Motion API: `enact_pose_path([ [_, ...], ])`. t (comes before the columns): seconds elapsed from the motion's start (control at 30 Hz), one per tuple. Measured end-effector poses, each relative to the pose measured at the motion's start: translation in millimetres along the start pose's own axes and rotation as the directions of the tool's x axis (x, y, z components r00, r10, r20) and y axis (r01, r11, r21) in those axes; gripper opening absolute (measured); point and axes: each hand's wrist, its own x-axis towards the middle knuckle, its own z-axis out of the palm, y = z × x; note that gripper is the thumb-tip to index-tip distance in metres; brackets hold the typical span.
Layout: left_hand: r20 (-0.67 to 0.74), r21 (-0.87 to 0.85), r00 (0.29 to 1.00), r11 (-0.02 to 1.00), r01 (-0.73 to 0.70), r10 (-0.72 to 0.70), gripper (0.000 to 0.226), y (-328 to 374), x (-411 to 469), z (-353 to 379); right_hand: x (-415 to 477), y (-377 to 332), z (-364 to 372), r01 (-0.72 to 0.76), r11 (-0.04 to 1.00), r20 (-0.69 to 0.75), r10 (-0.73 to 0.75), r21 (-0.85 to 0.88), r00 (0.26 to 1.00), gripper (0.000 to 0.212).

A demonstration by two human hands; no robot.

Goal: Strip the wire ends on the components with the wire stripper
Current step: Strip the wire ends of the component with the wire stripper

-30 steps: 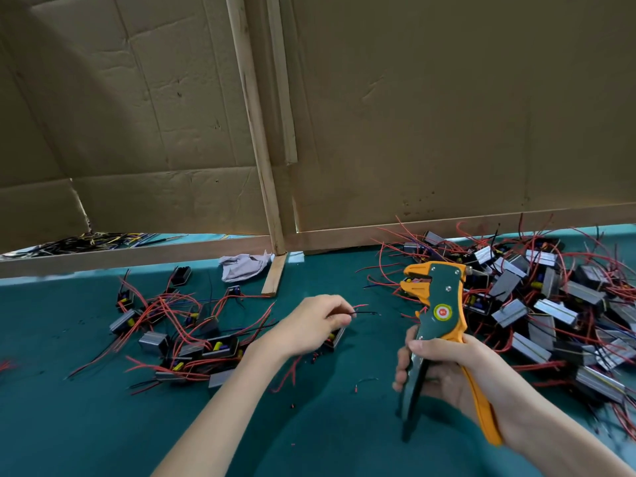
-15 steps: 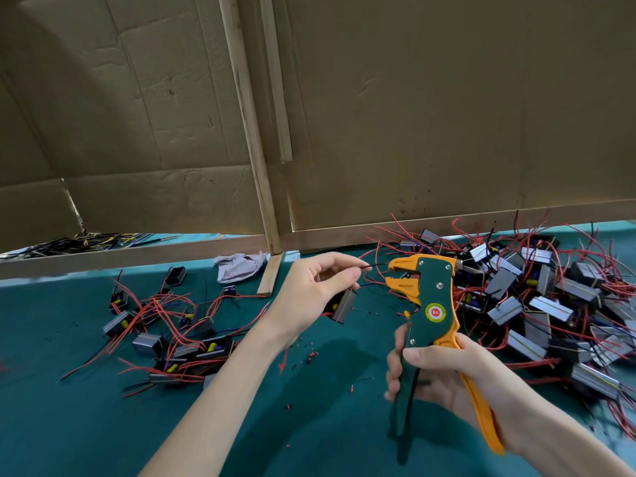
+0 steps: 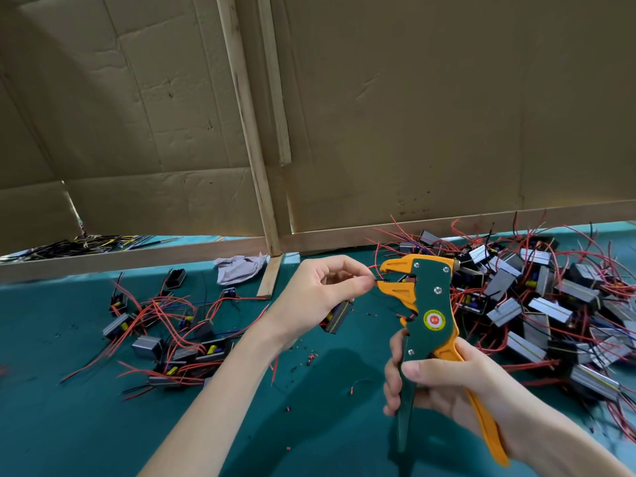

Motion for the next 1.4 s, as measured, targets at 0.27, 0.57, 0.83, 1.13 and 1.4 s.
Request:
enact_pose_path([
  [0.27,0.066,0.010,0.998,1.000,0.012,-0.013,0.011,3,-2,-9,-2,-1,0,0.023,0.994,0.100,-0.013,-0.105,0.995,0.033],
  [0.57,0.098,0.034,0.995,0.999,0.029,-0.032,0.011,6,-2,-11,-10,2,13,-0.013,0.992,-0.073,0.004,-0.128,0.997,0.030],
  [0.83,0.041,0.111,0.997,0.992,0.064,-0.069,0.014,-3,0,-12,-4,2,11,-0.019,0.998,-0.068,0.016,-0.053,0.998,0.043],
  [1.13,-0.181,0.412,0.978,0.911,-0.020,0.103,0.011,3,9,-26,3,5,-12,-0.050,0.997,-0.113,0.055,0.051,0.992,0.046],
  [1.4,-0.209,0.560,0.839,0.765,-0.318,0.502,0.008,44,60,46,12,14,-21,-0.125,0.981,-0.254,0.161,0.151,0.954,0.026],
])
